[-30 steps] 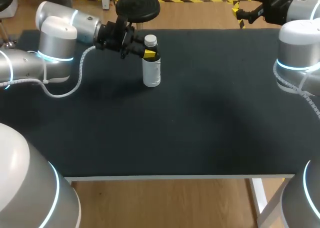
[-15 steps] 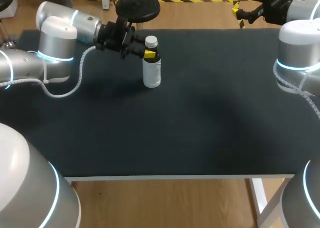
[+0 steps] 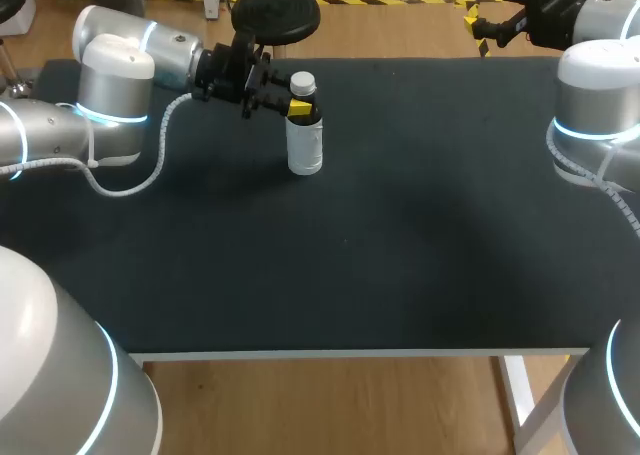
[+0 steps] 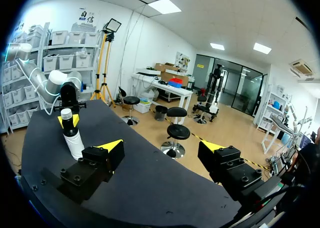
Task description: Unscrew the bottle cap
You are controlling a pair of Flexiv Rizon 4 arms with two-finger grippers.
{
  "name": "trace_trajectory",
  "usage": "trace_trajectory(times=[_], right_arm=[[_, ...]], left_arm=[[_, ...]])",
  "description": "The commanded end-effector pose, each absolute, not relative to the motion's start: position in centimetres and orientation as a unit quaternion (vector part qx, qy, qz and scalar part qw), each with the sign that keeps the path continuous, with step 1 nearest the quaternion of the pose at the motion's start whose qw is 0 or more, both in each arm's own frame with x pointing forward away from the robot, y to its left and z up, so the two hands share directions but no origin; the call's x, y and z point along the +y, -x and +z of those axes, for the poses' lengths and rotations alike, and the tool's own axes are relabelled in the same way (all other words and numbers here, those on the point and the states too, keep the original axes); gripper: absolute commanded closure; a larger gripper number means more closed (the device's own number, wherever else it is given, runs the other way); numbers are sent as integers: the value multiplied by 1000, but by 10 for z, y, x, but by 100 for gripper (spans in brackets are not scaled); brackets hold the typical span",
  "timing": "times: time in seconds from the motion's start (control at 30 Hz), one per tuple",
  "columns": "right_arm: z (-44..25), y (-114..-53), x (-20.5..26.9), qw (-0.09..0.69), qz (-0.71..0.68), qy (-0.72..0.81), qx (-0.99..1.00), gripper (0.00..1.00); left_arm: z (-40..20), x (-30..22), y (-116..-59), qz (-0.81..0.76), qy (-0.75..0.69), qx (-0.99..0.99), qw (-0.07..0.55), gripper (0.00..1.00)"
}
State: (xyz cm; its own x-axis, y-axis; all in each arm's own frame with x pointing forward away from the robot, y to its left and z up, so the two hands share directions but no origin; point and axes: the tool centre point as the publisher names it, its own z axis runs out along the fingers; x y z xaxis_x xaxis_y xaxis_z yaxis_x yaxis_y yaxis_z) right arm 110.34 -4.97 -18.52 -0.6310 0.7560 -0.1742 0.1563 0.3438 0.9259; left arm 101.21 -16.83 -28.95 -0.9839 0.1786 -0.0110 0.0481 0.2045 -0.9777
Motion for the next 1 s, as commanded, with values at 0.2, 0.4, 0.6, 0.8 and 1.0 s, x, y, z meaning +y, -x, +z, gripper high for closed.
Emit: trace_trajectory(times=[0.2,0.4,0.6,0.8,1.0], right_arm=[[-185,-1104,-50,306,487,-300,761,0],[-185,-1104,-50,306,487,-300,761,0],[-185,-1104,-50,306,487,-300,761,0],[-185,-1104,-50,306,487,-300,761,0],[-185,-1104,-50,306,487,-300,761,0]], left_arm=[[-290,-167,-1015,627,78,-773,54,100],[-290,-167,-1015,625,78,-775,55,100],[-290,-168,-1015,621,77,-778,58,100],[-290,-168,-1015,621,77,-778,58,100],[-290,-168,-1015,621,77,-778,58,100]])
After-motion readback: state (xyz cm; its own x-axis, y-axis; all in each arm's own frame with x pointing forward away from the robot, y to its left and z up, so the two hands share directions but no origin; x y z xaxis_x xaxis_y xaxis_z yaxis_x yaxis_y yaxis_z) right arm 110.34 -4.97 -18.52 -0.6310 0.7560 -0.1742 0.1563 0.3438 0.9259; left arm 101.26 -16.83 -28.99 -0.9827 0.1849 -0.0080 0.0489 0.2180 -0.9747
